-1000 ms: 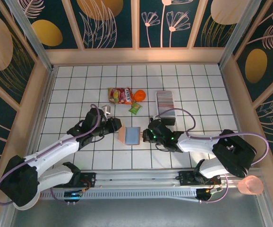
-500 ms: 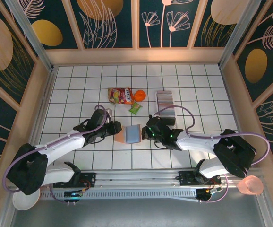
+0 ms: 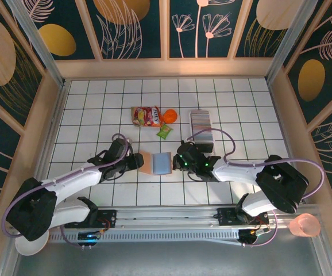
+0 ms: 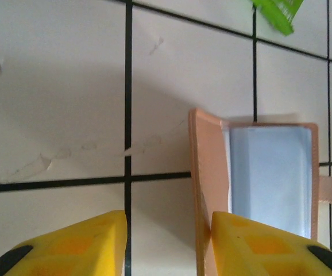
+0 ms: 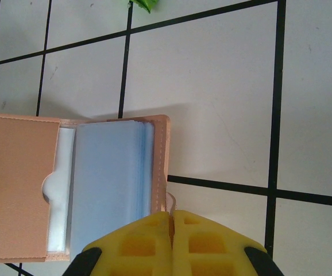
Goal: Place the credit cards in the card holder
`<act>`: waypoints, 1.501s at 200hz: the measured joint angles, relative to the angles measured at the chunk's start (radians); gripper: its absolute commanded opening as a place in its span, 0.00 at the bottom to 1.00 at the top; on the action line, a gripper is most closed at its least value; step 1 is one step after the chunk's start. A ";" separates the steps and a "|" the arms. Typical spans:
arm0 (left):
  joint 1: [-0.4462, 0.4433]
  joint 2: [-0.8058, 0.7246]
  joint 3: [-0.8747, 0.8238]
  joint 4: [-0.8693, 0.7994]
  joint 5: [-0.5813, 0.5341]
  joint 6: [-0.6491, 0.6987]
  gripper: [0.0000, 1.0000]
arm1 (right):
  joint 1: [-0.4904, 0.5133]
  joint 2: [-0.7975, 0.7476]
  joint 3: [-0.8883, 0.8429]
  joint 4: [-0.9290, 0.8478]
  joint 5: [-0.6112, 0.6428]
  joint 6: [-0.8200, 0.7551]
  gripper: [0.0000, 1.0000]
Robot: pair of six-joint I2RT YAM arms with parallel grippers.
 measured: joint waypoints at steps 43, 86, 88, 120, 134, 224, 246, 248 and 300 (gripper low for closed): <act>0.000 0.012 -0.010 0.040 0.036 -0.007 0.21 | 0.000 0.000 0.029 -0.026 0.003 -0.002 0.21; 0.000 0.037 -0.021 0.074 0.065 -0.009 0.09 | 0.000 -0.037 0.082 -0.132 0.048 -0.027 0.41; 0.000 0.037 -0.021 0.075 0.066 -0.009 0.08 | 0.000 -0.042 0.084 -0.142 0.053 -0.028 0.41; 0.000 0.037 -0.039 0.098 0.076 -0.012 0.08 | 0.011 -0.138 0.134 -0.285 0.108 -0.027 0.41; 0.000 0.035 -0.055 0.117 0.079 -0.017 0.08 | 0.035 -0.168 0.160 -0.317 0.116 -0.026 0.41; 0.000 -0.004 -0.122 0.203 0.101 -0.043 0.07 | 0.152 0.086 0.264 -0.267 0.061 -0.006 0.41; 0.000 -0.004 -0.129 0.210 0.105 -0.048 0.07 | 0.152 0.129 0.264 -0.266 0.050 0.010 0.42; 0.000 -0.004 -0.129 0.211 0.105 -0.048 0.07 | 0.152 0.131 0.264 -0.266 0.050 0.010 0.42; 0.000 -0.006 -0.144 0.233 0.114 -0.055 0.06 | 0.152 0.177 0.263 -0.221 0.019 0.033 0.42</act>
